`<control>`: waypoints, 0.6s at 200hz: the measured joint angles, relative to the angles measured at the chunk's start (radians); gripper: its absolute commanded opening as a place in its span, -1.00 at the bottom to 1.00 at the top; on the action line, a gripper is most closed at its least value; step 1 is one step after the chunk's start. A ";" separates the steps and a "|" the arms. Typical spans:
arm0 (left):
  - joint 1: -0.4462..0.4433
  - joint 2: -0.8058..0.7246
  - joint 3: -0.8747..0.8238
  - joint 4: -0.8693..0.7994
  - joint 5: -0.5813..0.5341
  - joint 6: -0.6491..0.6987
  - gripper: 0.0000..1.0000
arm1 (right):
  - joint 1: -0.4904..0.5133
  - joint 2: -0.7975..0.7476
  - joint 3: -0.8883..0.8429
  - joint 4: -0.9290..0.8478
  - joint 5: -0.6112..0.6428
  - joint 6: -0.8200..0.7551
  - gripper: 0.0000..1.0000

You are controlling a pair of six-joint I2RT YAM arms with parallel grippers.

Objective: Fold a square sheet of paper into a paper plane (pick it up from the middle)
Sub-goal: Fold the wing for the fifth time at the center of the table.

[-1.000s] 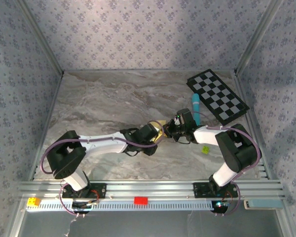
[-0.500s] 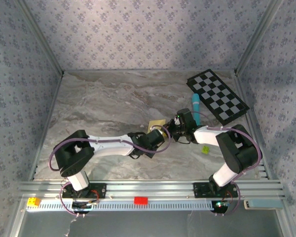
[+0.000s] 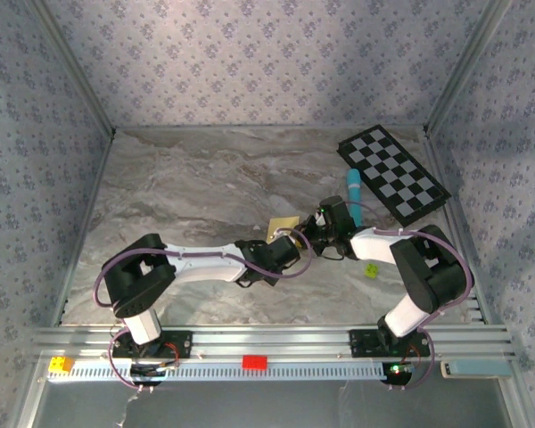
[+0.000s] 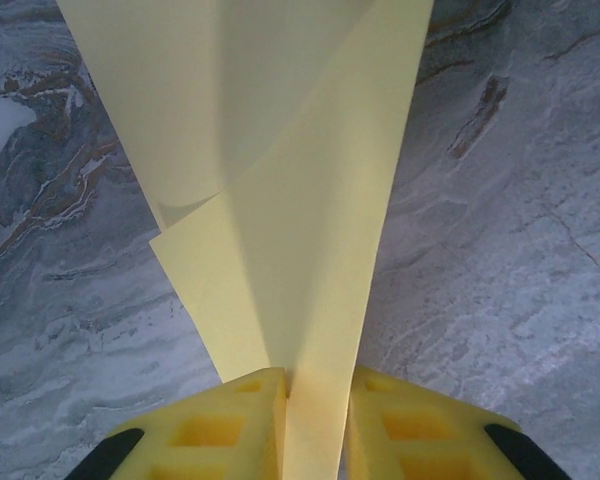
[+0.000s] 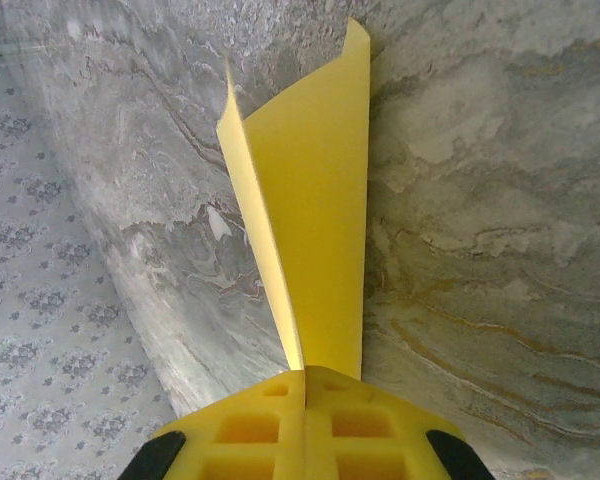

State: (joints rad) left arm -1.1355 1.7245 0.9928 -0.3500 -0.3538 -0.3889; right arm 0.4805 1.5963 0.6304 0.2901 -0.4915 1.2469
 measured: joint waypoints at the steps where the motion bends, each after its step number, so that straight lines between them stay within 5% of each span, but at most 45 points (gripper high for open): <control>1: 0.000 0.000 0.000 0.000 0.000 0.000 -0.61 | 0.000 0.000 0.000 0.000 0.000 0.000 -1.00; 120: -0.006 0.001 0.007 -0.022 -0.036 -0.005 -0.74 | 0.000 -0.002 -0.007 0.002 0.003 0.003 -1.00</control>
State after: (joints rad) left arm -1.1412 1.7256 1.0000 -0.3717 -0.3901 -0.3935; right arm 0.4801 1.5944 0.6231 0.2924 -0.4885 1.2503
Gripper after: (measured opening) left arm 0.153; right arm 0.052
